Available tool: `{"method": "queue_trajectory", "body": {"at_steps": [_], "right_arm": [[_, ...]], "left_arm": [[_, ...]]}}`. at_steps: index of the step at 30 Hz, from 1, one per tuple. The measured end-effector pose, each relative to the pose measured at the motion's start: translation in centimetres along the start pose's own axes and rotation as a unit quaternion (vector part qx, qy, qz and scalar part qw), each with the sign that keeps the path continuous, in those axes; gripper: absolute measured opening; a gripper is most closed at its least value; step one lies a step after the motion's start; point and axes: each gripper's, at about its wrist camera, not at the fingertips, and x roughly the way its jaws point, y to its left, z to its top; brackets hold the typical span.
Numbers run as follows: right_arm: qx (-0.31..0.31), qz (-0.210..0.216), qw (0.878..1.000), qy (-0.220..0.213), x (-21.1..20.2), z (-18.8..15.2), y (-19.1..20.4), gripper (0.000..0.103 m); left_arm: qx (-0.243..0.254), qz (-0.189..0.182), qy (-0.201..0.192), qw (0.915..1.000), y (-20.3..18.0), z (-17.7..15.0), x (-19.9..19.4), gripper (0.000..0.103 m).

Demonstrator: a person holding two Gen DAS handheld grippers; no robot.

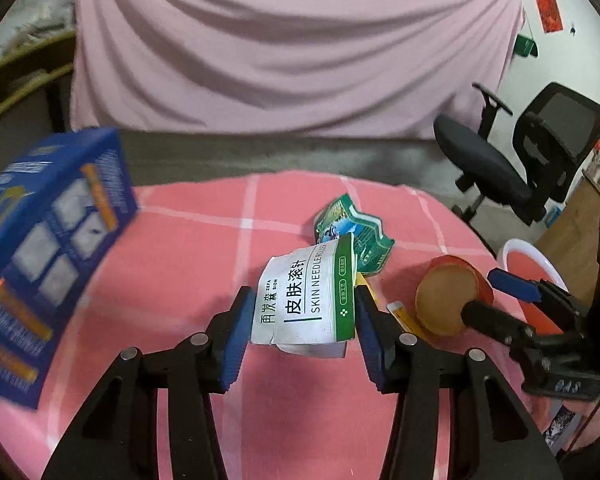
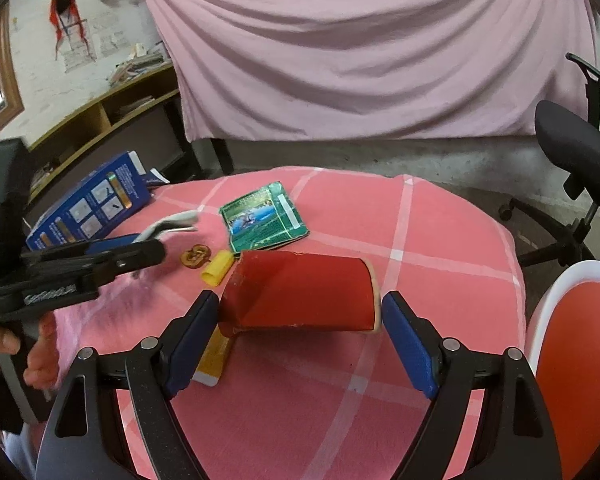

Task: Collect trash
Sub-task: 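Grasp the white skin-needle packet with the left tool while the right tool grasps the red paddle, then carry the packet and red paddle over the bucket and open both tools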

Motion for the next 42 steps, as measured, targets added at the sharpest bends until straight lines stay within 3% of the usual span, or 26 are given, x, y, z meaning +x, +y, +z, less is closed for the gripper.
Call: {"method": "queue_trajectory", "body": {"at_steps": [7, 15, 21, 27, 34, 42], "right_arm": [[-0.028, -0.012, 0.999, -0.044, -2.1, -0.4, 1.3, 0.083], [-0.056, -0.054, 0.984, -0.158, -7.0, -1.4, 1.7, 0.083], [-0.065, -0.097, 0.957, -0.267, -11.9, -2.1, 1.3, 0.083], [-0.059, -0.138, 0.926, -0.347, -15.6, -3.0, 0.2, 0.083], [-0.026, -0.172, 0.911, -0.374, -18.5, -4.1, -2.9, 0.083], [0.020, -0.200, 0.902, -0.381, -21.0, -5.5, -6.5, 0.083]], "left_arm": [[-0.011, 0.009, -0.060, 0.9981, -1.7, -2.3, -3.1, 0.044], [0.028, 0.025, -0.137, 0.9898, -5.7, -1.7, -6.7, 0.044], [0.076, 0.026, -0.195, 0.9776, -9.5, -1.7, -9.3, 0.044], [0.108, 0.010, -0.240, 0.9646, -13.1, -1.2, -10.9, 0.044], [0.154, -0.025, -0.271, 0.9499, -18.6, -1.3, -11.6, 0.044], [0.195, -0.051, -0.268, 0.9421, -23.9, -1.5, -10.5, 0.044]]}}
